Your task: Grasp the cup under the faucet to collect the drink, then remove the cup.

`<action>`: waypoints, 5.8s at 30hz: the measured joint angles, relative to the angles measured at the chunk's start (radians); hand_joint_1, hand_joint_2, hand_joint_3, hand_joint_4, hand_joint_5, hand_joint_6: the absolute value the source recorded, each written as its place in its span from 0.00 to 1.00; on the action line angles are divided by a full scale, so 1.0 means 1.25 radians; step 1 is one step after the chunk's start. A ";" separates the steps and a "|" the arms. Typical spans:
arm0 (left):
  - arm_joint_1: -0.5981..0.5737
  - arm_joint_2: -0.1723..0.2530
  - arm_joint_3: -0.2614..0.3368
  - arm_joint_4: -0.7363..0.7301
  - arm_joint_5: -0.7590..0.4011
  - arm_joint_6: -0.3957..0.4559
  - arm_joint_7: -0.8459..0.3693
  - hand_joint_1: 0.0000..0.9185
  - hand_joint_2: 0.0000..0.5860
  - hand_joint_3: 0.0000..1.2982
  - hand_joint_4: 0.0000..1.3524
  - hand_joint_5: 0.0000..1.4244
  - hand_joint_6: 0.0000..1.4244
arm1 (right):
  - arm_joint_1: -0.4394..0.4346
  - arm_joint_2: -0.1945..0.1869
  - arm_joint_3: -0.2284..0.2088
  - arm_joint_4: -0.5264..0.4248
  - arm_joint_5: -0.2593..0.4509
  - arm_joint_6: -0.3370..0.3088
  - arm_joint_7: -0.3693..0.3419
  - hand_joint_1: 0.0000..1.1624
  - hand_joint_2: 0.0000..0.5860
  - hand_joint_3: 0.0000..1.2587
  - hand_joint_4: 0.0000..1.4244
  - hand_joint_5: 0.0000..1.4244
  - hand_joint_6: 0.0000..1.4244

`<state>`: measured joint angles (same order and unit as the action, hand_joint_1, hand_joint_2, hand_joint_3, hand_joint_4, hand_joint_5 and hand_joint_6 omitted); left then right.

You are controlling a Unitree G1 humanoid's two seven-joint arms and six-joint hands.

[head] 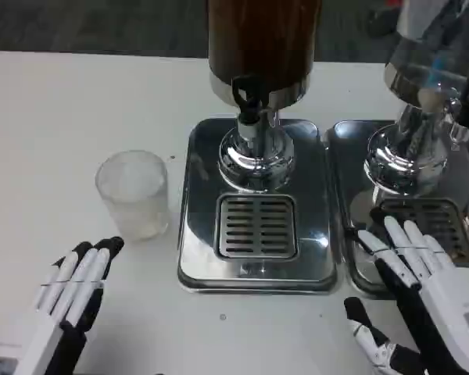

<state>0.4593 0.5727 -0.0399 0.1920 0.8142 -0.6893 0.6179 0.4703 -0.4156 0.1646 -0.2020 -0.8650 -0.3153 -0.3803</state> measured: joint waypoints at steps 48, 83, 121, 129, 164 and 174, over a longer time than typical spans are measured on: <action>-0.202 0.047 0.095 0.223 -0.215 -0.124 -0.049 0.09 0.03 0.03 0.02 0.16 0.16 | -0.026 0.093 0.058 -0.028 -0.041 0.052 -0.004 0.39 0.87 0.13 0.00 0.00 0.04; -0.658 0.022 -0.031 0.730 -0.301 -0.125 -0.260 0.25 0.04 0.07 0.09 0.25 0.26 | -0.105 0.065 0.059 0.006 0.001 0.023 -0.025 0.41 0.88 0.17 0.03 0.03 0.06; -0.774 -0.002 -0.117 0.830 -0.314 -0.061 -0.426 0.18 0.00 0.01 0.04 0.22 0.23 | -0.058 0.046 0.031 -0.037 0.017 0.010 -0.025 0.42 0.87 0.18 0.05 0.06 0.10; -0.785 -0.016 -0.141 0.832 -0.296 -0.025 -0.372 0.23 0.02 0.02 0.08 0.27 0.26 | -0.044 0.056 0.030 -0.059 0.013 0.010 -0.025 0.47 0.88 0.20 0.06 0.07 0.10; -0.777 -0.089 -0.197 0.839 -0.262 0.027 -0.181 0.44 0.14 0.26 0.34 0.61 0.93 | -0.034 0.073 -0.011 -0.065 0.023 0.010 -0.014 0.47 0.92 0.25 0.08 0.06 0.11; -0.750 -0.100 -0.180 0.839 -0.271 0.027 -0.125 0.44 0.17 0.37 0.47 0.72 1.00 | -0.031 0.073 -0.018 -0.065 0.033 0.010 -0.011 0.47 0.93 0.25 0.07 0.06 0.10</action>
<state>-0.4782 0.4478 -0.2646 1.2404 0.4759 -0.6551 0.4612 0.4311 -0.3240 0.1422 -0.2827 -0.8238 -0.3030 -0.3946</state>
